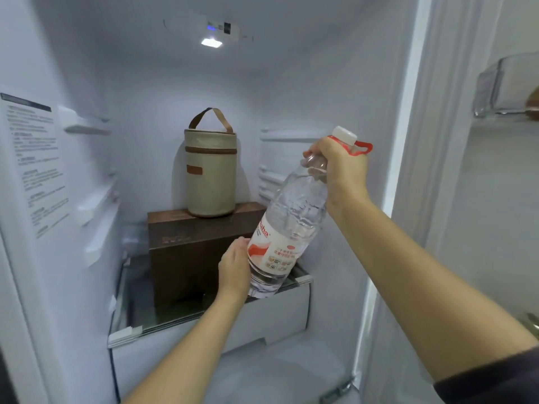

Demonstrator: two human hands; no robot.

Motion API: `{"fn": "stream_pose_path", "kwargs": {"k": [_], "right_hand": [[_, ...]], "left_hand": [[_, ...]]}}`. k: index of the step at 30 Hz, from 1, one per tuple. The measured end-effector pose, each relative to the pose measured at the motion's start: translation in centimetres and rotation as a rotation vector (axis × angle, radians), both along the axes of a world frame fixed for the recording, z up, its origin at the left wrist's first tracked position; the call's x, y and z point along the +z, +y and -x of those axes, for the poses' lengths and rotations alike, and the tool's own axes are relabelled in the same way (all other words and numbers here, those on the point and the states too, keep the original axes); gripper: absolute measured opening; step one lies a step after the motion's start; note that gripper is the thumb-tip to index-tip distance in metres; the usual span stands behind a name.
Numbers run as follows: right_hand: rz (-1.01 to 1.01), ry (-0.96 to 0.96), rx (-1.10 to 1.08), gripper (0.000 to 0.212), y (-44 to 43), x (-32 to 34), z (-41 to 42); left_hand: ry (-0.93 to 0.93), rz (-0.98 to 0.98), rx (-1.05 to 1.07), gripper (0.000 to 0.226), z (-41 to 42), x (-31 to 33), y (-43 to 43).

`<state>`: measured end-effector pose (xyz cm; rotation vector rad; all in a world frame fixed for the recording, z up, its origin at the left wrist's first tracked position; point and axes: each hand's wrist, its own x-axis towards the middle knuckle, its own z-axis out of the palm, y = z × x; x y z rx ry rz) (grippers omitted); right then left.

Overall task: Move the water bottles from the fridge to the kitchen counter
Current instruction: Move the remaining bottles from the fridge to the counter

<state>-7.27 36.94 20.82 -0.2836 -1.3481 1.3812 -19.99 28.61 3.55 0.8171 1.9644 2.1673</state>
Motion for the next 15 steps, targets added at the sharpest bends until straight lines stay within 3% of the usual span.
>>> {"fn": "stream_pose_path", "kwargs": {"k": [3,7,11,15], "right_hand": [[0.017,-0.026,0.011,0.005,-0.4,-1.4,-0.6],[-0.002,-0.028,0.027,0.01,-0.7,-3.1,-1.7],[-0.033,-0.018,0.07,0.009,-1.3,-4.4,-2.9],[-0.031,-0.1,0.078,0.023,-1.7,-5.8,-4.2]], "left_hand": [[-0.222,0.082,-0.022,0.024,-0.1,-1.6,0.4],[-0.746,-0.07,-0.252,0.031,-0.8,-2.5,0.1],[-0.967,-0.281,-0.538,0.044,-3.1,-3.6,-1.7],[-1.071,-0.287,-0.478,0.047,-3.7,-5.1,-1.9]]}}
